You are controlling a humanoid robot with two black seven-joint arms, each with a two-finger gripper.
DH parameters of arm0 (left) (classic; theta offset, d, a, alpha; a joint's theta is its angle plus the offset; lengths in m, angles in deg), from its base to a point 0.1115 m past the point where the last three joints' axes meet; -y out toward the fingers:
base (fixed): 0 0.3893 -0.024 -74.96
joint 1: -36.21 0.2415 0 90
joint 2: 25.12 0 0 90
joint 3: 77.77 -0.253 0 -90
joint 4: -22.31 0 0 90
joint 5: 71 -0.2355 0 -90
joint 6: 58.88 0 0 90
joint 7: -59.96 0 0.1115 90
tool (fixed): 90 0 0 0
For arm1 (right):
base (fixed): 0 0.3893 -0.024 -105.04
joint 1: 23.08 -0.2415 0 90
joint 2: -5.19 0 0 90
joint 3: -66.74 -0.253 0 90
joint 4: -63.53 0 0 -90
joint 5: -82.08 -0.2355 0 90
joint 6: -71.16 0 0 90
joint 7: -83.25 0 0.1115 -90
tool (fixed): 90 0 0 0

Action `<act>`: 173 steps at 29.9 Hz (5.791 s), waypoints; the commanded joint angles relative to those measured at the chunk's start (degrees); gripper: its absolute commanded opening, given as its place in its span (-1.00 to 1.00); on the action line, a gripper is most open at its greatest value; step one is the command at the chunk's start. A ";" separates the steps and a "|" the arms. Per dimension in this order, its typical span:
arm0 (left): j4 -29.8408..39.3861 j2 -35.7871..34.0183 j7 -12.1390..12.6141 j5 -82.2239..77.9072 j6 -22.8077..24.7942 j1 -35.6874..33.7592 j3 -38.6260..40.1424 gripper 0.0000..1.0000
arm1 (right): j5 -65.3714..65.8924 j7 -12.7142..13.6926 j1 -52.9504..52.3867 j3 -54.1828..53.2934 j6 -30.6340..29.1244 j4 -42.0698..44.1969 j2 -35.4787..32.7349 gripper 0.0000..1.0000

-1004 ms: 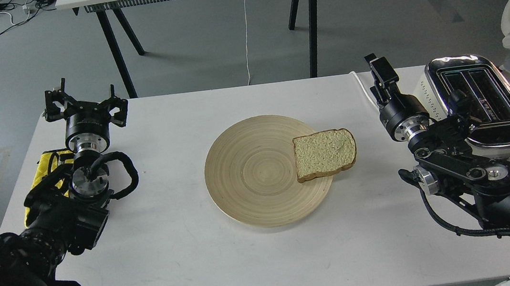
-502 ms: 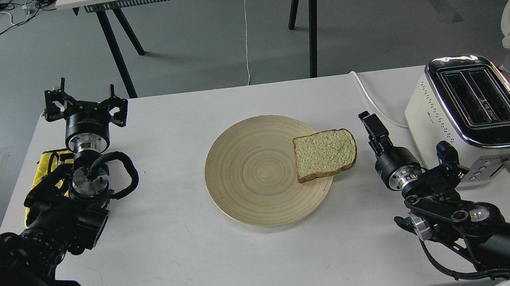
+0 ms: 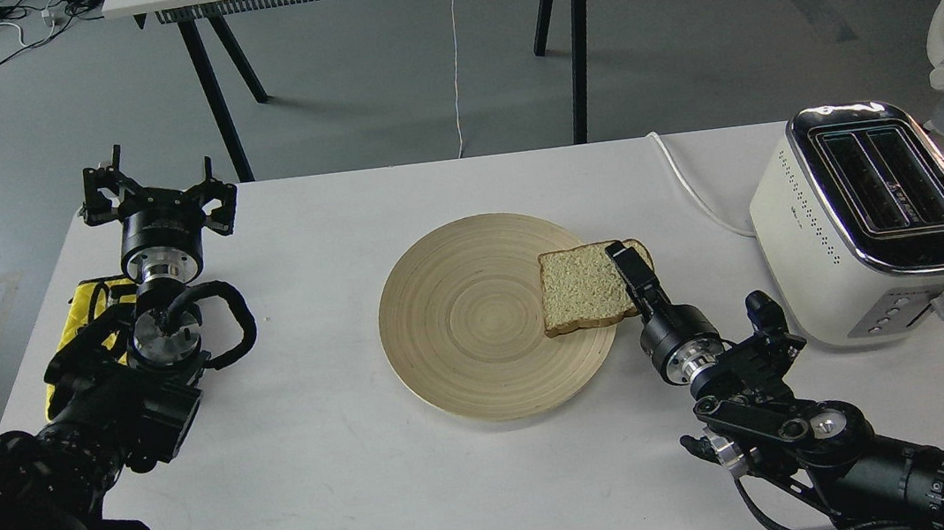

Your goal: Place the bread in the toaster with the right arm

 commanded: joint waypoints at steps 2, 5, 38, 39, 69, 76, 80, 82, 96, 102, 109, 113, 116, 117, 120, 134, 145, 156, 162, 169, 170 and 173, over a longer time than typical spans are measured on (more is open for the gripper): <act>0.00 0.00 0.01 0.00 0.00 0.00 -0.01 1.00 | -0.01 0.01 0.09 0.12 0.11 -0.14 0.06 0.28; 0.00 0.00 0.01 0.00 0.00 0.00 -0.01 1.00 | -0.10 0.01 0.09 0.12 0.11 -0.14 0.06 -0.06; 0.00 0.00 0.01 0.00 0.00 0.00 -0.01 1.00 | -0.45 1.77 -8.43 -10.52 0.11 -28.17 -31.20 -0.86; 0.00 0.00 0.01 0.00 0.00 0.00 -0.01 1.00 | -0.45 1.77 -9.22 -10.52 0.11 -28.78 -33.75 -0.86; 0.00 0.00 0.01 0.00 0.00 -0.09 -0.01 1.00 | 15.19 1.33 -9.40 3.63 -6.44 -25.90 -59.97 -0.90; 0.00 0.00 0.01 0.00 0.00 0.00 -0.01 1.00 | 15.19 1.33 -9.32 3.81 -6.53 -24.57 -59.44 -0.90; 0.00 0.00 0.01 0.00 0.00 0.00 -0.01 1.00 | 15.63 1.33 -9.49 3.81 -6.53 -24.66 -59.35 -0.90; 0.00 0.00 -0.07 0.00 0.00 0.00 -0.01 1.00 | 15.63 1.33 -9.58 3.72 -6.53 -24.75 -59.35 -0.90; 0.00 0.00 0.01 0.00 0.00 -0.09 -0.01 1.00 | 17.03 1.41 -9.75 3.72 -6.53 -25.19 -58.03 -0.90; 0.00 0.00 0.01 0.00 0.00 0.00 -0.01 1.00 | 17.92 1.59 -9.67 3.81 -6.53 -24.75 -55.93 -0.90; 0.00 0.00 0.01 0.00 0.00 0.00 -0.01 1.00 | 19.14 2.03 -9.58 3.90 -7.23 -24.05 -53.81 -0.89; 0.00 -0.09 -0.07 0.00 0.00 0.00 -0.01 1.00 | 19.50 2.21 -9.58 3.90 -7.67 -23.52 -53.55 -0.89; 0.00 0.00 0.01 0.00 0.00 0.00 -0.01 1.00 | 19.59 2.29 -9.32 3.99 -7.76 -23.17 -52.94 -0.89; 0.00 0.00 0.01 0.00 0.00 0.00 -0.01 1.00 | 19.59 2.29 -9.32 3.99 -7.76 -22.73 -52.76 -0.89; 0.00 0.00 0.01 0.00 0.00 0.00 -0.01 1.00 | 19.59 2.29 -8.97 4.07 -7.76 -21.06 -50.92 -0.89; 0.00 0.00 0.01 0.00 0.00 0.00 -0.01 1.00 | 18.97 2.21 -9.67 7.50 -7.67 -15.43 -44.76 -0.02; 0.00 0.00 0.01 0.00 0.00 0.00 -0.01 1.00 | 18.88 2.12 -10.81 6.89 -7.67 -15.96 -44.94 0.77; 0.00 0.00 0.01 0.00 0.00 0.00 -0.01 1.00 | 18.53 2.47 -11.60 0.83 -10.83 -23.95 -51.17 0.87; 0.00 0.00 0.01 0.00 0.00 -0.09 -0.01 1.00 | 16.18 2.38 -11.42 -7.16 -15.58 -24.92 -52.85 0.88; 0.00 0.00 0.01 0.00 0.00 0.00 -0.01 1.00 | 0.00 1.59 -11.34 -14.46 -22.87 -24.31 -47.50 0.88; 0.00 0.00 0.01 0.00 0.00 -0.09 -0.01 1.00 | -1.06 1.50 -11.34 -15.25 -23.40 -24.22 -45.92 0.88; 0.00 0.00 0.01 0.00 0.00 0.00 -0.01 1.00 | -3.96 0.45 -10.99 -16.58 -23.67 -23.78 -40.91 0.88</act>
